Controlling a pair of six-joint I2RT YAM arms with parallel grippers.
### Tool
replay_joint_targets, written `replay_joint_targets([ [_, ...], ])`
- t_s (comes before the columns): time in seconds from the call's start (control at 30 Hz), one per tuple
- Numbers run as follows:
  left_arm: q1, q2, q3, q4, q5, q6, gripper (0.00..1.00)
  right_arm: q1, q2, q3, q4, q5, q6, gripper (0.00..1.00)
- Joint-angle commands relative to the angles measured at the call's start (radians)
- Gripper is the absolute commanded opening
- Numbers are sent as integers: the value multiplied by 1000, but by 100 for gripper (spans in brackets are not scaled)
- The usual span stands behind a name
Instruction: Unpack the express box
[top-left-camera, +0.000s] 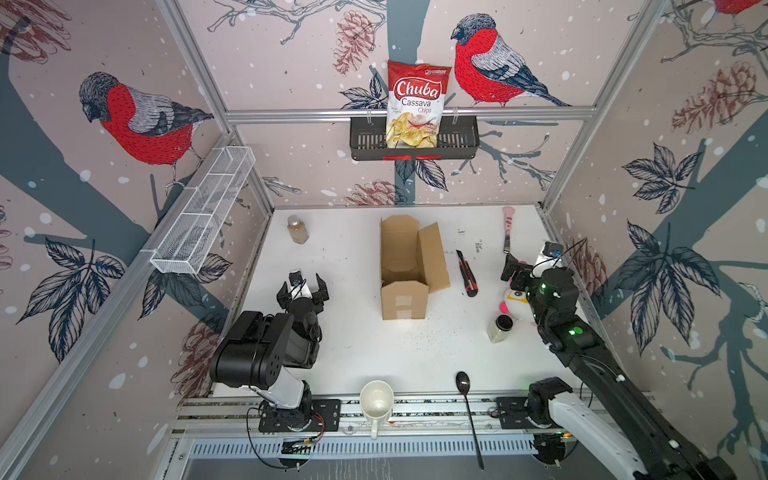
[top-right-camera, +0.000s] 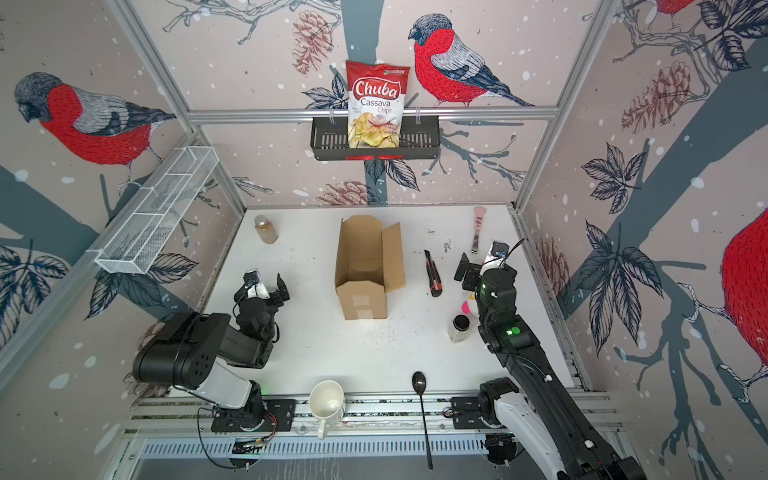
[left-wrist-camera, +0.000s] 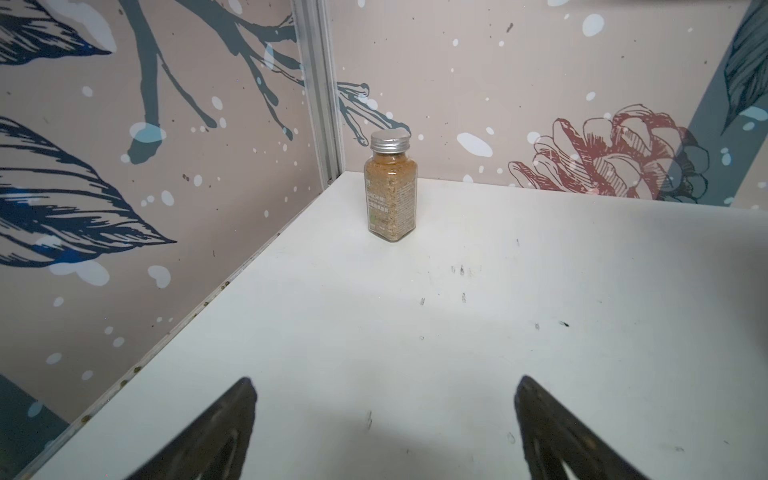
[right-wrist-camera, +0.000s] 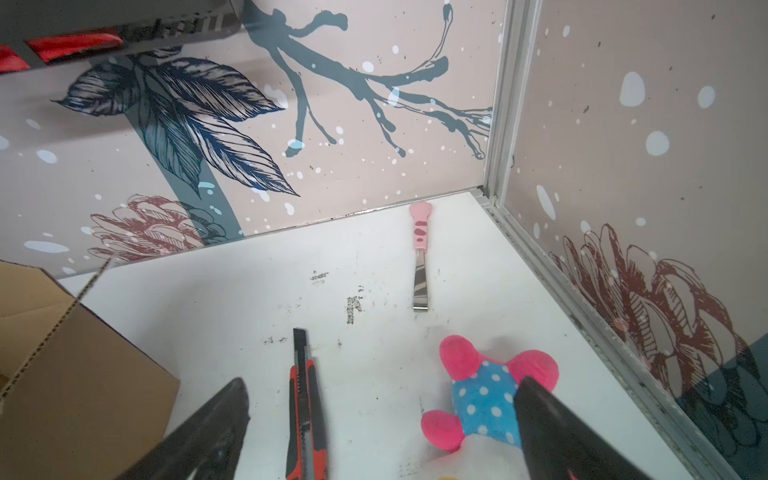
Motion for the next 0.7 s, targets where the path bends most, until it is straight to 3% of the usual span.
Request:
replay_joint_targets([
  [0.0,3,7,10,117,41,21,96,1,29,-23,96,44,-51,99],
  [0.2,3,1,111,-81,4,7,98,-55,139,-96,239,67,-54,99],
  [0.5,3,3,104,-64,-10,6,98,-240,246,-249,565,-49,-62,99],
  [0.67,3,4,104,-65,-7,5,98,-267,302,-305,721,-95,-91,99],
])
